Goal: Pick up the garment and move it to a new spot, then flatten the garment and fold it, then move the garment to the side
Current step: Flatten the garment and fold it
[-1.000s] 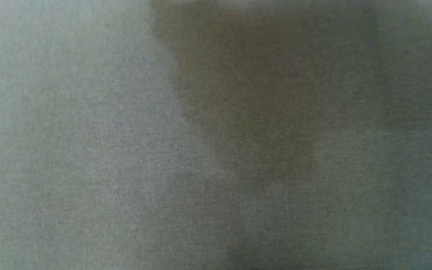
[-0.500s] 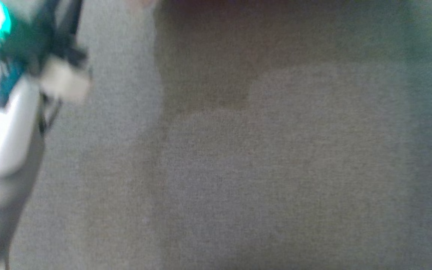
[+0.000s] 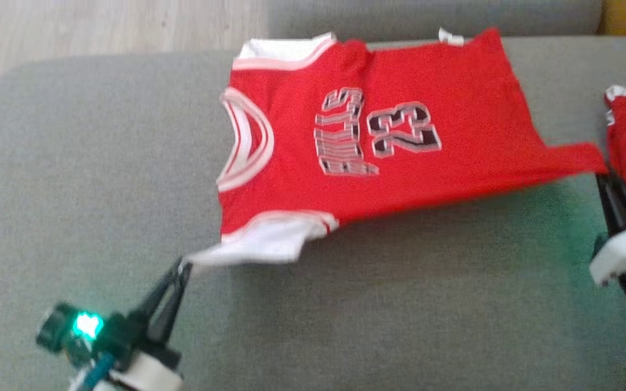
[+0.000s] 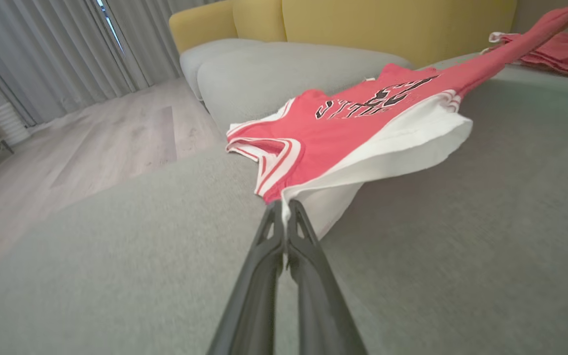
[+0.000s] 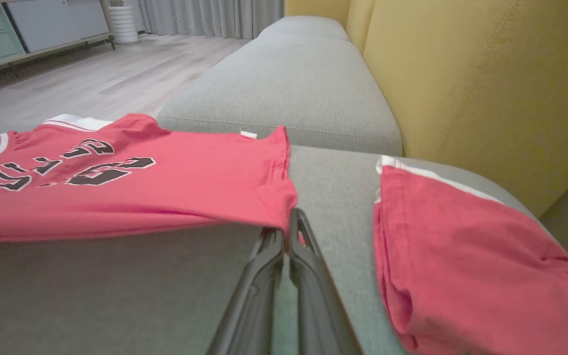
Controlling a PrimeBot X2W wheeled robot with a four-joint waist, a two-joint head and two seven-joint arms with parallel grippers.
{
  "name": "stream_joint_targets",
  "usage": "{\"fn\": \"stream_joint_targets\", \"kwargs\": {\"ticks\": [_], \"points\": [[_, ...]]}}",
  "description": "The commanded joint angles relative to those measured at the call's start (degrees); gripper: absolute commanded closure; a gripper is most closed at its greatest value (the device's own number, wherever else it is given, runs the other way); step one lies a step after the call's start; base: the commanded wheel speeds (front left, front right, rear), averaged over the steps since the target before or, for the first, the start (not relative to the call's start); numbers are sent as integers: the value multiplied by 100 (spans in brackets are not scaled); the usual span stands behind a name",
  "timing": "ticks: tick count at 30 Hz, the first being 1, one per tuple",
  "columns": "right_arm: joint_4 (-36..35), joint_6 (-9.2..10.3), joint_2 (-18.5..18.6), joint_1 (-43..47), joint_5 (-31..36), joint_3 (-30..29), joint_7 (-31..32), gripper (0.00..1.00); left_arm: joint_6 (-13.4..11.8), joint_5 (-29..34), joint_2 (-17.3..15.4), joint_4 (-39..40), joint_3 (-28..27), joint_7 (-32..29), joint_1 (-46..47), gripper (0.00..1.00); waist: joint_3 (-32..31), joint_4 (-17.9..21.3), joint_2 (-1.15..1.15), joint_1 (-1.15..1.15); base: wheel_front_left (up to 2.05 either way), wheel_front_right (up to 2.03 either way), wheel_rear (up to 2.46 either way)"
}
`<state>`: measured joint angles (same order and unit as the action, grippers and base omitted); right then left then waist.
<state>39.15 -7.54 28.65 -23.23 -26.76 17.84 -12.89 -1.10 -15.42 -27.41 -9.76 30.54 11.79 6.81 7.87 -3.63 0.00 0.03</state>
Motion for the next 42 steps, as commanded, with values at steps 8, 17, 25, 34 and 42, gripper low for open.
{"fn": "stream_joint_targets", "kwargs": {"ticks": [8, 17, 25, 34, 42], "points": [[-967, 5, 275, 1256, -1, -458, 205, 100, -575, -351, -126, 741, -198, -352, -1006, 100, -374, 48, 0, -3, 0, 0, 0], [-1642, 5, -47, 1825, 348, -1127, 742, 100, -724, -428, 45, 1034, -198, -491, -876, 100, -295, 36, 0, -3, 0, 0, 0], [-1720, 5, -298, 1502, 524, -1337, 1060, 100, -654, -144, 448, 446, -127, -312, 437, 100, 231, -24, 0, -3, 0, 0, 0], [-1453, 5, -231, 589, 576, -1280, 1196, 100, -355, 159, 747, -592, -21, 21, 1996, 100, 897, -78, 0, -3, 0, 0, 0], [-1022, 5, -325, -97, 654, -1091, 1059, 100, -216, 371, 983, -1385, 42, 263, 2930, 100, 1195, -124, 0, -3, 0, 0, 0]]}}
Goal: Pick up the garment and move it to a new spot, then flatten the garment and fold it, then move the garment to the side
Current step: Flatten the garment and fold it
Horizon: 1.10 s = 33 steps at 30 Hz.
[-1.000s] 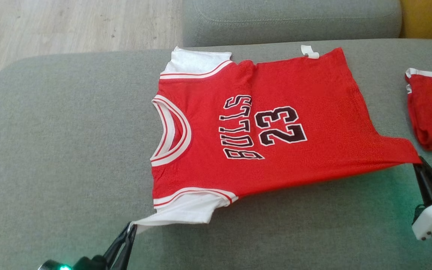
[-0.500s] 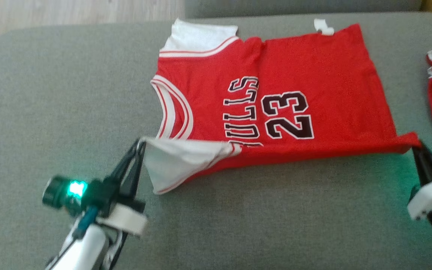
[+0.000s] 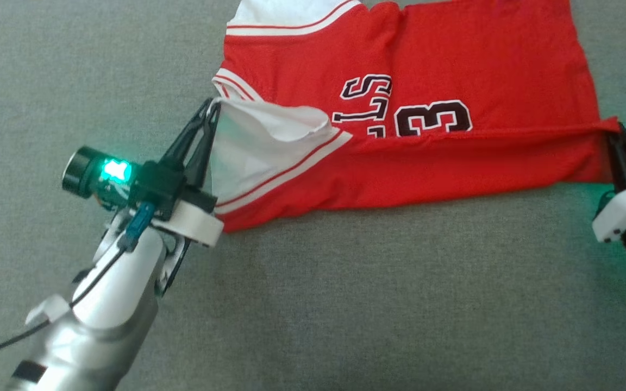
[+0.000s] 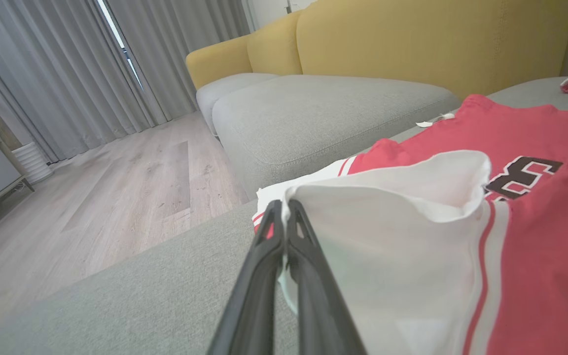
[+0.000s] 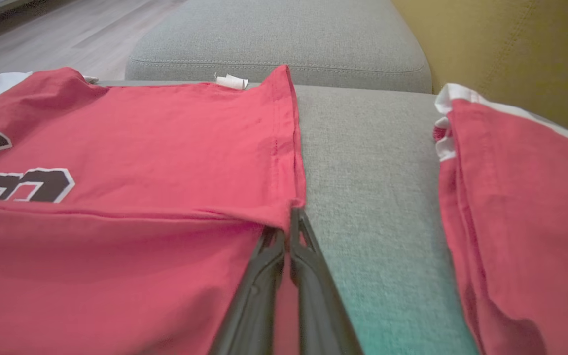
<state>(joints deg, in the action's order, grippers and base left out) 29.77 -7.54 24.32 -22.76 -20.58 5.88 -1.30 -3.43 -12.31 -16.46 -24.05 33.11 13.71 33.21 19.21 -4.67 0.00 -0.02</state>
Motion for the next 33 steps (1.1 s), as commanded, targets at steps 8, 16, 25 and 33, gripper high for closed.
{"fn": "stream_joint_targets", "kwargs": {"ticks": [8, 16, 25, 33], "points": [[272, 5, 53, -555, 160, 117, -454, 0, -45, 163, 28, -287, -286, 124, 625, 0, 206, -75, 0, 2, 0, 0, 0], [550, 5, -192, -422, 154, 16, -988, 0, -184, -244, 379, 19, -700, 128, -255, 0, -8, -61, 0, 2, 0, 0, 0], [650, 5, -463, -87, 46, 37, -1165, 0, -241, -875, 717, -216, -770, -46, -1537, 0, -330, 105, 0, 2, 0, 0, 0], [717, 5, -546, 0, 31, 103, -1214, 0, -484, -1008, 685, -761, -859, -530, -1538, 0, -372, 203, 0, 2, 0, 0, 0]]}}
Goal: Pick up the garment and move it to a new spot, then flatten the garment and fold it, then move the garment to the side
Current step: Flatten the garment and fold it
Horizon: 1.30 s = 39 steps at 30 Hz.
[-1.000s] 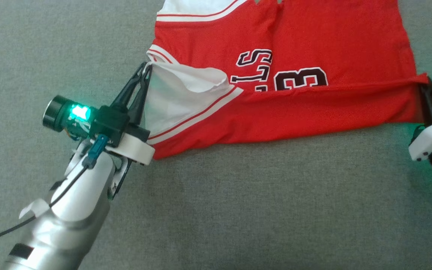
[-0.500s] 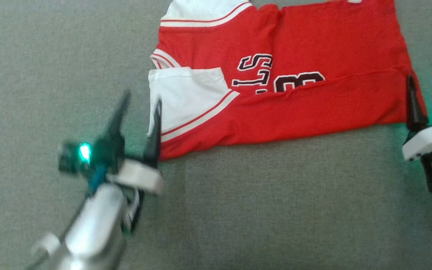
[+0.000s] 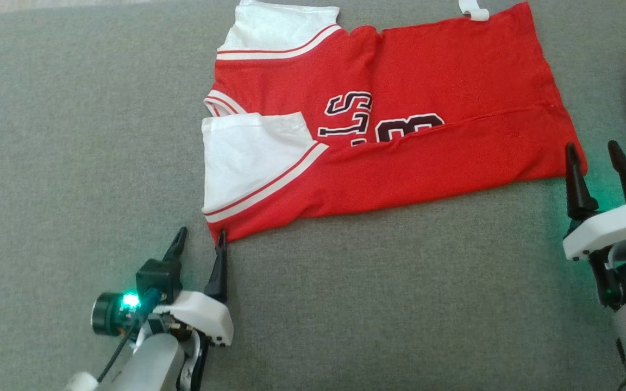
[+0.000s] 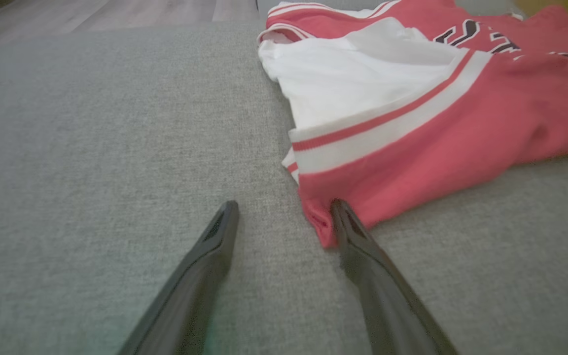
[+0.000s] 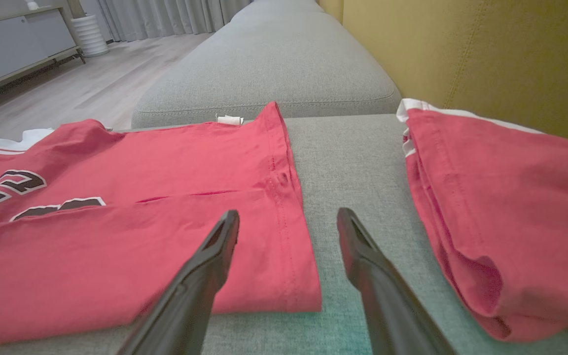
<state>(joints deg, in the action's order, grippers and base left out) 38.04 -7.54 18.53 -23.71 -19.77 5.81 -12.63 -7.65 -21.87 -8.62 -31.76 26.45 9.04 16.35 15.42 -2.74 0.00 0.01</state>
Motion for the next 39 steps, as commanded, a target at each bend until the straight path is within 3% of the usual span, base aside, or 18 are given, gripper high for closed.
{"fn": "stream_joint_targets", "kwargs": {"ticks": [1, 3, 4, 5, 6, 14, 22, 24, 25, 32, 39], "points": [[-103, 5, 32, 96, -54, 124, -82, 0, -71, -53, -105, -52, -177, -144, 164, 0, 11, 22, 0, -1, 0, 0, 0], [-87, 5, 35, 94, -63, 136, -84, 0, -4, -99, -94, -118, -140, -270, 181, 0, 24, 36, 0, -1, 0, 0, 0], [-77, 5, 37, 93, -67, 136, -84, 0, 39, -118, -90, -130, -118, -307, 187, 20, 32, 40, 0, -1, 0, 0, 0], [-62, 5, 41, 90, -73, 135, -80, 0, 82, -131, -89, -129, -97, -320, 194, 77, 41, 40, 0, -1, 0, 0, 0], [-41, 5, 42, 86, -81, 135, -67, 0, 120, -143, -80, -118, -75, -324, 196, 100, 47, 38, 0, -1, 0, 0, 0], [222, 5, 70, 50, -176, 57, 89, 0, 270, -100, -114, 72, 66, -242, 262, 100, 89, -113, 0, -1, 0, 0, 0], [547, 5, 83, -1, -257, 4, 299, 2, 154, 30, -314, 303, 94, -166, 296, 100, 71, -277, 0, -1, 0, 0, 0], [576, 5, 73, 11, -321, 36, 355, 75, 130, 35, -342, 353, 89, -147, 293, 100, 56, -303, 0, -1, 0, 0, 0], [571, 5, 62, 28, -362, 56, 375, 100, 122, 34, -354, 377, 89, -142, 286, 100, 46, -307, 0, -1, 0, 0, 0], [366, 5, 171, 394, -614, 31, 298, 100, 59, 15, -428, 611, 124, -167, 103, 100, -199, -321, 0, -1, 0, 0, 0], [38, 5, 338, 1202, -764, -109, 267, 100, -95, -90, -599, 1107, 174, -337, -673, 100, -675, -277, 0, -1, 0, 0, 0]]}}
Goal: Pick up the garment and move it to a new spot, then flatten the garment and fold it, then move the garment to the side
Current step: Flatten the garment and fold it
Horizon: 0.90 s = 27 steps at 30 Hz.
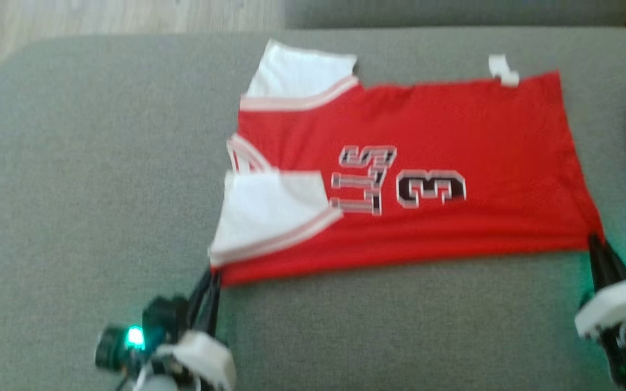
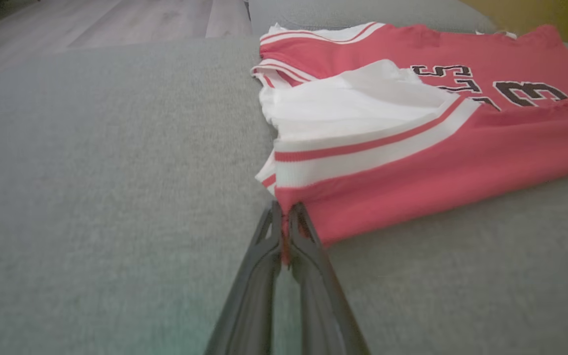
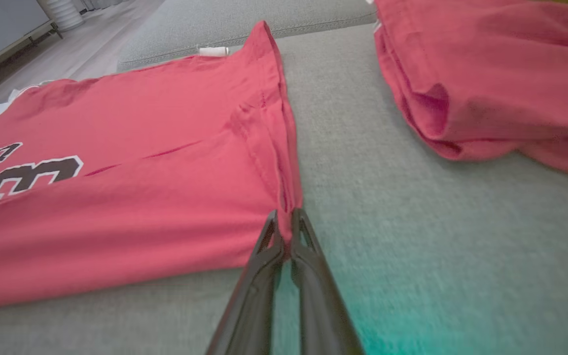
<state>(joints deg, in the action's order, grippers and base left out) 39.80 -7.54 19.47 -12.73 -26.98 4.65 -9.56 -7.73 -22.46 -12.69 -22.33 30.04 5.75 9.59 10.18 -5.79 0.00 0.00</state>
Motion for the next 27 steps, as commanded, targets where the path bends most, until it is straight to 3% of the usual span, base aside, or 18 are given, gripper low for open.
{"fn": "stream_joint_targets", "kwargs": {"ticks": [1, 8, 15, 17, 18, 19, 20, 21, 22, 23, 27], "points": [[-202, 5, 259, 246, -50, -18, -25, 100, -118, -50, -219, 255, -172, -51, -149, 100, -233, 44, 0, 0, 0, 0, 0], [-752, 5, 289, 1340, -23, -319, 172, 100, -357, -231, -379, 961, -108, -316, -1208, 100, -706, 123, 0, 0, 0, 0, 0], [-1427, 5, 62, 2209, 170, -790, 451, 98, -539, -283, -449, 1471, 21, -550, -1793, 100, -803, 174, 0, 0, 0, 0, 0], [-1592, 5, -15, 2340, 249, -917, 524, 68, -571, -288, -456, 1539, 47, -603, -1853, 100, -795, 186, 0, 0, 0, 0, 0], [-1668, 5, -51, 2387, 289, -972, 565, 33, -570, -290, -469, 1549, 61, -634, -1864, 100, -789, 190, 0, 0, 0, 0, 0], [-1668, 5, -51, 2387, 289, -972, 565, 33, -570, -290, -469, 1549, 61, -634, -1864, 100, -789, 190, 0, 0, 0, 0, 0], [-1741, 5, -87, 2427, 330, -1020, 607, 4, -571, -297, -475, 1555, 69, -662, -1866, 100, -779, 193, 0, 0, 0, 0, 0], [-1810, 5, -120, 2457, 371, -1063, 648, 0, -576, -305, -473, 1565, 72, -686, -1856, 100, -767, 196, 0, 0, 0, 0, 0], [-1876, 5, -148, 2474, 413, -1105, 685, 0, -576, -308, -473, 1576, 82, -720, -1839, 78, -750, 197, 0, 0, 0, 0, 0], [-1948, 5, -174, 2480, 456, -1150, 718, 0, -575, -308, -475, 1593, 96, -766, -1813, 2, -728, 198, 0, 0, 0, 0, 0], [-2265, 5, -263, 2461, 574, -1290, 841, 0, -580, -249, -565, 1730, 102, -945, -1611, 0, -609, 206, 0, 0, 0, 0, 0]]}}
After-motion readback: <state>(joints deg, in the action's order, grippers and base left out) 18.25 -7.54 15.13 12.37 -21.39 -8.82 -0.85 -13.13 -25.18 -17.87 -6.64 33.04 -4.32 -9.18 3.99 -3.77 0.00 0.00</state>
